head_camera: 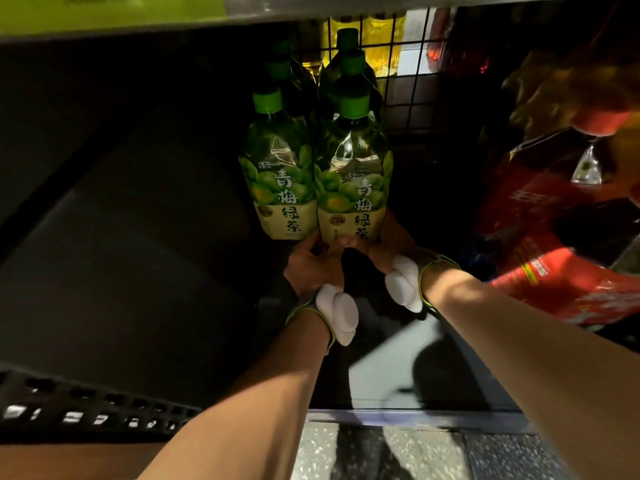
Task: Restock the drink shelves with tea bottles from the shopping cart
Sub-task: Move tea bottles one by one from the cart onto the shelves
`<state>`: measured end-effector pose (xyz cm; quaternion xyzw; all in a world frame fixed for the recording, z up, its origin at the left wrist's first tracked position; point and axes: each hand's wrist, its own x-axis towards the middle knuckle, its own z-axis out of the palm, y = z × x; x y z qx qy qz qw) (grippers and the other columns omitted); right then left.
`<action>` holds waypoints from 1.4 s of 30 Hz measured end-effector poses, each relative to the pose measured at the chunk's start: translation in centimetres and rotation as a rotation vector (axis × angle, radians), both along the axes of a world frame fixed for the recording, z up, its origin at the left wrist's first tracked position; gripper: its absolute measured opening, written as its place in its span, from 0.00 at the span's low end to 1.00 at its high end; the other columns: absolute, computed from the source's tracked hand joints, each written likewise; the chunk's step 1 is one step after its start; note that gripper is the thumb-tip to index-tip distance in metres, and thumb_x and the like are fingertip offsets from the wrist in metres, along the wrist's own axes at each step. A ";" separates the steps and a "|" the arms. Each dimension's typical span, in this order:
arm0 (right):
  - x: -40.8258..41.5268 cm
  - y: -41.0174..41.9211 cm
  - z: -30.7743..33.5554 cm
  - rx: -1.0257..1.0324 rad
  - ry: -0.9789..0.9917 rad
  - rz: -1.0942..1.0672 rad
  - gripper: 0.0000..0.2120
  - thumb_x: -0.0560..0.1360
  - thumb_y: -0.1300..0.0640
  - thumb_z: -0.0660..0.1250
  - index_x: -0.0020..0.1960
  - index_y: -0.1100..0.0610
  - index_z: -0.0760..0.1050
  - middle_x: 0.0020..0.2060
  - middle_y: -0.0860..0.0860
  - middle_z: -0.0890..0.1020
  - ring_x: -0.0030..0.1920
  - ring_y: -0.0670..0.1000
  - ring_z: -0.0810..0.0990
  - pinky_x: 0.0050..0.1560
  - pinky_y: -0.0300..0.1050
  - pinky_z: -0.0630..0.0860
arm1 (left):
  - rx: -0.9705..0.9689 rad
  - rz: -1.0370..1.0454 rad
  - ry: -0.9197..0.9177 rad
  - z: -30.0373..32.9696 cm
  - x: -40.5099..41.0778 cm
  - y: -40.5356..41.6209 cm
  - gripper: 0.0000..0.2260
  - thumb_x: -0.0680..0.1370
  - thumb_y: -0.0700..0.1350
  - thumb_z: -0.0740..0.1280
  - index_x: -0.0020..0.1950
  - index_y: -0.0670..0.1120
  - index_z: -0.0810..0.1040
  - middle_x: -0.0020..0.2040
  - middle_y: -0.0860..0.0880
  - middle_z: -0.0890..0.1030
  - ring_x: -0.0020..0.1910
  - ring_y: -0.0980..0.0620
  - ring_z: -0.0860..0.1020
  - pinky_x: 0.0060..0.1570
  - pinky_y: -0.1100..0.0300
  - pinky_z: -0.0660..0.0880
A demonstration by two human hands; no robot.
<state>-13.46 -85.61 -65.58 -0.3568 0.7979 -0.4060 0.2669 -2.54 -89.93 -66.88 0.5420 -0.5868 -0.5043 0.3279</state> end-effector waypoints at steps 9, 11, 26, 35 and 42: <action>-0.5 -1.5 -0.9 -0.101 0.039 -0.076 0.39 0.69 0.64 0.74 0.73 0.66 0.58 0.70 0.59 0.68 0.71 0.56 0.67 0.58 0.26 0.62 | -0.014 0.039 -0.003 0.4 -0.5 -0.5 0.13 0.72 0.50 0.74 0.54 0.48 0.83 0.51 0.49 0.84 0.50 0.54 0.80 0.46 0.66 0.69; -0.4 -1.7 -0.8 -0.100 0.042 -0.069 0.39 0.69 0.63 0.75 0.73 0.66 0.58 0.69 0.60 0.68 0.70 0.57 0.67 0.61 0.32 0.61 | 0.002 0.053 0.006 0.5 -0.5 -0.5 0.14 0.72 0.49 0.74 0.56 0.47 0.82 0.52 0.48 0.84 0.53 0.52 0.80 0.46 0.67 0.69; 1.9 4.1 2.0 0.037 -0.056 -0.106 0.21 0.76 0.56 0.67 0.67 0.60 0.70 0.64 0.56 0.77 0.66 0.55 0.74 0.65 0.43 0.68 | 0.038 0.040 0.121 1.8 3.5 2.3 0.13 0.72 0.42 0.74 0.55 0.40 0.82 0.51 0.43 0.84 0.53 0.48 0.80 0.59 0.58 0.74; 5.5 10.4 8.5 -0.075 -0.243 -0.245 0.13 0.73 0.54 0.68 0.56 0.57 0.78 0.49 0.58 0.83 0.52 0.60 0.81 0.56 0.57 0.77 | 0.041 0.043 0.275 7.9 7.7 6.7 0.02 0.73 0.41 0.73 0.43 0.44 0.82 0.37 0.51 0.80 0.39 0.52 0.79 0.52 0.53 0.77; 10.8 17.8 17.4 -0.177 -0.372 -0.224 0.14 0.79 0.62 0.60 0.63 0.65 0.71 0.46 0.57 0.76 0.38 0.51 0.76 0.40 0.43 0.78 | 0.063 -0.120 0.278 13.7 10.8 10.9 0.09 0.62 0.56 0.68 0.39 0.56 0.80 0.44 0.49 0.85 0.49 0.47 0.82 0.58 0.46 0.77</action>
